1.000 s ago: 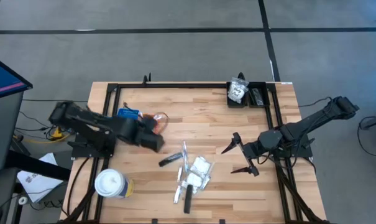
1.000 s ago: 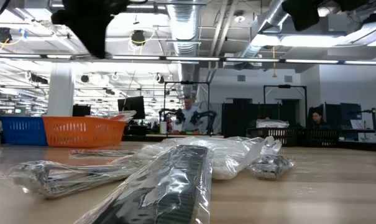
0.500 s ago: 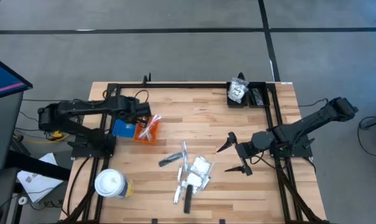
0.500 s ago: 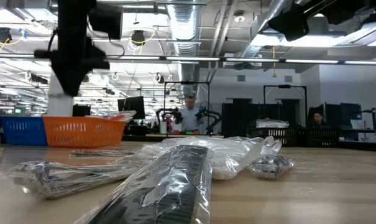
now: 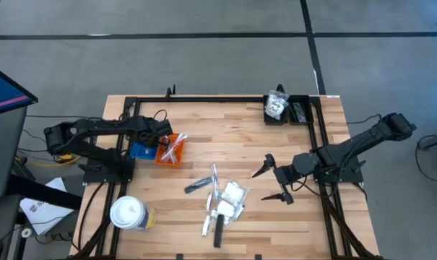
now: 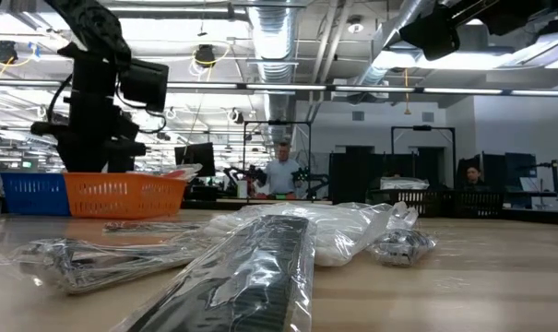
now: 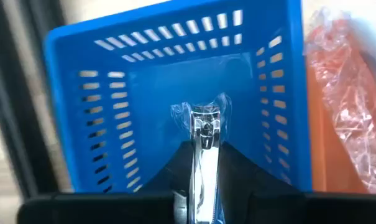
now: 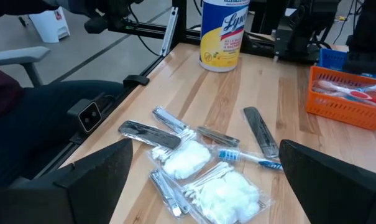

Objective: Pick & Place Travel size toiletries
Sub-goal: Put the silver nail cutter into the blue bin, then adjust the hygiene items on the table

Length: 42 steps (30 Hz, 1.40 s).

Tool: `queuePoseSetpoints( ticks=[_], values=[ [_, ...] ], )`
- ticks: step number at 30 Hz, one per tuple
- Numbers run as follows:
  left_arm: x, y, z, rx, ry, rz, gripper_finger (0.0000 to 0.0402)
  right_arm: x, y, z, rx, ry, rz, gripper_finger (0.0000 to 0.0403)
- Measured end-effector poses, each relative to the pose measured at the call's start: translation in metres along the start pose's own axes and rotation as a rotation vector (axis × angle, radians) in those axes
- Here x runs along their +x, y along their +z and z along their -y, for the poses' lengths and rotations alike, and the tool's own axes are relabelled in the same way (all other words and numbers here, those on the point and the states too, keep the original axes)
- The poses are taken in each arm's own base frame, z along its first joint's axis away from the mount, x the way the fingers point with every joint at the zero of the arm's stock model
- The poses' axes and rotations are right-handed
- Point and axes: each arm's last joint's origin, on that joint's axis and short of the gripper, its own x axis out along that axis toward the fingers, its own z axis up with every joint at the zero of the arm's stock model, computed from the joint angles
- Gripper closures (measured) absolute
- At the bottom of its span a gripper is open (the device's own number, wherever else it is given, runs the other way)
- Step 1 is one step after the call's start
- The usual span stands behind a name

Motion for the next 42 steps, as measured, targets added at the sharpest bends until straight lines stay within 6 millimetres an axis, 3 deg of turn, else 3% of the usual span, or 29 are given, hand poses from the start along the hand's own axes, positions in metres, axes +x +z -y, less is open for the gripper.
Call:
queuePoseSetpoints(
  ticks=[9, 24, 30, 37, 42],
  values=[
    [0.008, -0.003, 0.001, 0.003, -0.021, 0.019, 0.031, 0.0, 0.0, 0.0, 0.001, 0.0, 0.0, 0.0005],
    [0.004, -0.004, 0.004, 0.059, -0.056, 0.006, 0.0326, 0.0, 0.005, 0.006, 0.001, -0.028, 0.054, 0.0004],
    [-0.012, -0.009, 0.0, 0.096, -0.089, 0.114, 0.0335, -0.003, 0.013, 0.039, -0.005, -0.173, 0.144, 0.0006],
    [-0.05, -0.02, -0.02, 0.084, -0.216, 0.37, 0.0359, -0.027, 0.035, 0.101, 0.095, -0.445, 0.317, 0.0006],
    [-0.075, -0.035, -0.033, 0.136, -0.297, 0.597, 0.0372, -0.038, 0.043, 0.139, 0.058, -0.444, 0.317, 0.0006]
  ],
)
